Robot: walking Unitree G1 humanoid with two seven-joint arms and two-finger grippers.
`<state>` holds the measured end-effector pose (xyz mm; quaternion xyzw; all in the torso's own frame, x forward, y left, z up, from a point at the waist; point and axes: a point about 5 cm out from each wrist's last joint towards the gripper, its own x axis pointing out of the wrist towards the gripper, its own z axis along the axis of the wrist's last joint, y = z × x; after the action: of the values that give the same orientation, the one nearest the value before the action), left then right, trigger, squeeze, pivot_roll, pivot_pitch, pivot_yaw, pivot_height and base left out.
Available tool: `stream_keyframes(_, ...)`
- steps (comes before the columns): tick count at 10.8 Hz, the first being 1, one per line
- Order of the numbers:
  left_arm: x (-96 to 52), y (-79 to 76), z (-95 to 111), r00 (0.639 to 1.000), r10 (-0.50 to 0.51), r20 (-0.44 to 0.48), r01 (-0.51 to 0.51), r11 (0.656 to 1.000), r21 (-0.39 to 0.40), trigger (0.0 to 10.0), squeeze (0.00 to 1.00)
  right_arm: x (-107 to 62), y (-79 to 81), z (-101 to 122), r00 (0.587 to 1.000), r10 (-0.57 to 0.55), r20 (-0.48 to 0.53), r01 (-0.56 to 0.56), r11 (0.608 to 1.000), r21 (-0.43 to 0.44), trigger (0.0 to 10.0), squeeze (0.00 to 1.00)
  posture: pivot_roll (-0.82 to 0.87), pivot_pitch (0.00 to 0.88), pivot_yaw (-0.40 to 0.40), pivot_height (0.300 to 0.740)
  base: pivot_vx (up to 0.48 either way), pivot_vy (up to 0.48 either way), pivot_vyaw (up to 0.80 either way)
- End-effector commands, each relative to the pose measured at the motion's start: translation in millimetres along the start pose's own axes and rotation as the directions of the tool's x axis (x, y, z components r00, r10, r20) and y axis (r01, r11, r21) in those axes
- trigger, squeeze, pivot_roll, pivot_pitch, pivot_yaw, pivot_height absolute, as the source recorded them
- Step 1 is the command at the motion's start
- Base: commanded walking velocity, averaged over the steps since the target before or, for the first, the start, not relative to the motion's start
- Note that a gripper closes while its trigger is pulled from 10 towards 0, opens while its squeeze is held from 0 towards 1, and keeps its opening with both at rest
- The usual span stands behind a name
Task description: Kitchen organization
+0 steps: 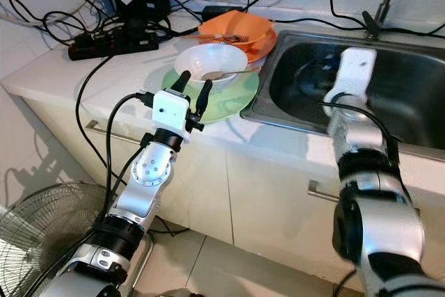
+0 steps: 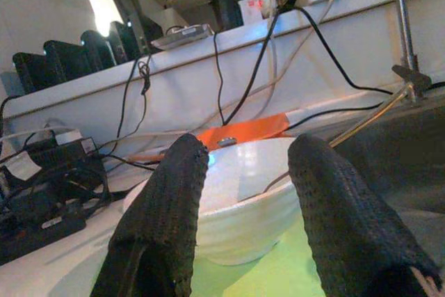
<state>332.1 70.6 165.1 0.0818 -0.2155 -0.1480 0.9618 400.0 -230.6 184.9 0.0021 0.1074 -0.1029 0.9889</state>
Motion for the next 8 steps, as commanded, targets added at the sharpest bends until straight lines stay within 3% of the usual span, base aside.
stream_keyframes(1,5.8,0.1,5,1.0,-0.015,0.013,0.015,1.0,0.007,10.0,0.0,1.0,1.4,6,1.0,0.018,-0.019,-0.017,1.0,0.023,10.0,0.0,0.04,0.0,0.045,0.74,0.0,0.0,0.0)
stream_keyframes(4,5.6,-3.4,4,1.0,-0.027,0.005,0.027,1.0,0.002,10.0,0.0,2.5,9.3,-5,0.984,0.084,-0.159,-0.074,0.995,0.066,10.0,0.0,0.05,0.0,0.032,0.74,0.0,0.0,0.0)
stream_keyframes(8,5.9,-2.0,2,1.0,-0.023,-0.012,0.023,1.0,0.004,10.0,0.0,2.4,9.8,-9,0.976,0.094,-0.194,-0.083,0.994,0.065,10.0,0.0,0.04,0.0,0.029,0.74,0.0,0.0,0.0)
